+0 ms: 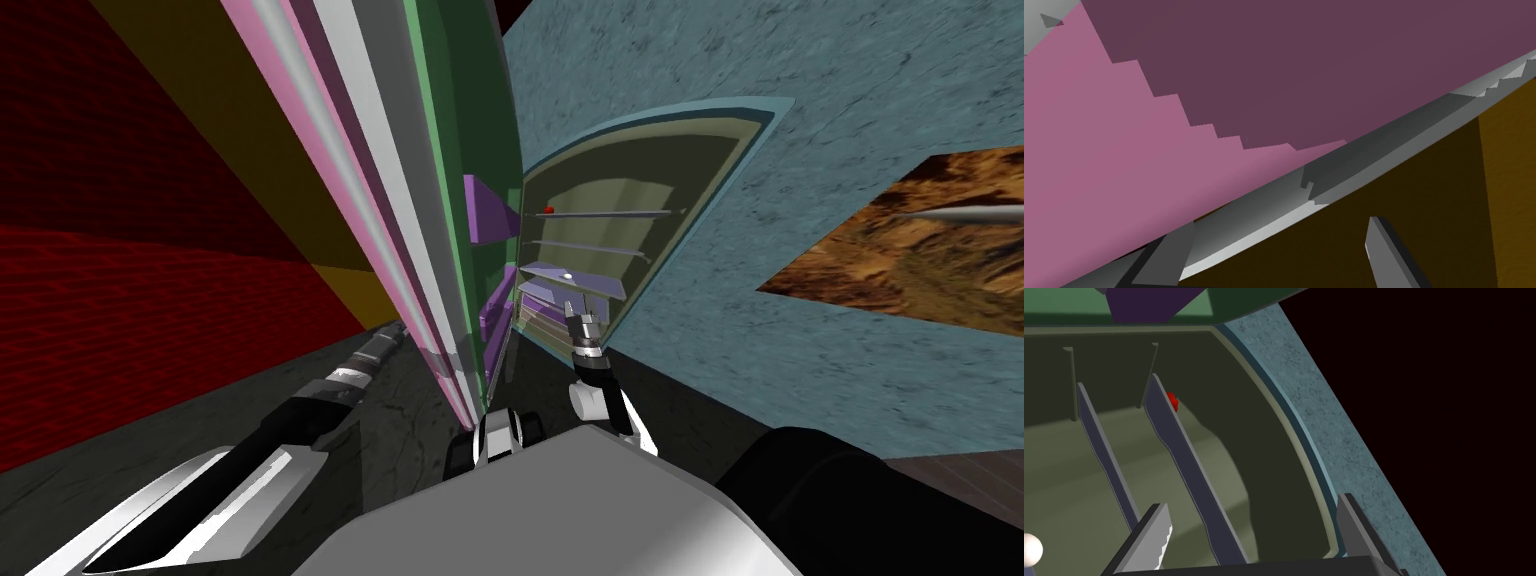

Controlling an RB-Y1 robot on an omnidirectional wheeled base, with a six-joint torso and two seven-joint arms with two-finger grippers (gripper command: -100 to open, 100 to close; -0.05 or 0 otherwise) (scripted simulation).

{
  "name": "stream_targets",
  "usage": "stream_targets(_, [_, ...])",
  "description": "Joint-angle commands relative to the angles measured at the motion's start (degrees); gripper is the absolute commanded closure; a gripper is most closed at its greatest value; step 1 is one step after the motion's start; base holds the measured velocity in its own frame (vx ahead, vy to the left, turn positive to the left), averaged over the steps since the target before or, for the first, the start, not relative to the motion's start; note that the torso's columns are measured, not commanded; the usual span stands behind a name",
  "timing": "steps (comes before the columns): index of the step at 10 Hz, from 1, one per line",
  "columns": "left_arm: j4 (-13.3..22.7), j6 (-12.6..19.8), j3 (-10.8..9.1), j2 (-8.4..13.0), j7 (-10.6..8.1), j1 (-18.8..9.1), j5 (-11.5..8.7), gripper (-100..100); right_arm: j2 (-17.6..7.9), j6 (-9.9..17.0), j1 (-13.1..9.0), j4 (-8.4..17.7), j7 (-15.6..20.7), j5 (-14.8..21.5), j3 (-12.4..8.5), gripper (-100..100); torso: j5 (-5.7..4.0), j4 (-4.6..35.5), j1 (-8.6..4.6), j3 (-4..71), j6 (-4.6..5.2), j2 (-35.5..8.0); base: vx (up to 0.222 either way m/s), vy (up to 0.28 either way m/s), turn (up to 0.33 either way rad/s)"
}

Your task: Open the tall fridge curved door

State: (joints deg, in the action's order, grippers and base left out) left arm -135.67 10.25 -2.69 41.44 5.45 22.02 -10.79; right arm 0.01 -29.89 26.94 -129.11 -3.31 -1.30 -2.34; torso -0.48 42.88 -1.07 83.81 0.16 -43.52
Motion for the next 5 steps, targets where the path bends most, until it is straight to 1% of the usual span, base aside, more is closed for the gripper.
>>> stream_targets(1, [0.3, 0.2, -0.22, 0.0, -0.04, -0.1, 0.0, 0, 0.0, 0.0, 0.0, 0.0, 0.0, 0.0, 0.0, 0, 0.15, -0.2, 0.20, 0.0, -0.09, 0.1, 0.000, 0.000, 0.000])
stream_targets(5, [1.1, 0.8, -0.76, -0.1, -0.10, -0.1, 0.0, 0, 0.0, 0.0, 0.0, 0.0, 0.0, 0.0, 0.0, 0, 0.38, -0.4, 0.80, 0.4, -0.16, 0.8, 0.000, 0.000, 0.000])
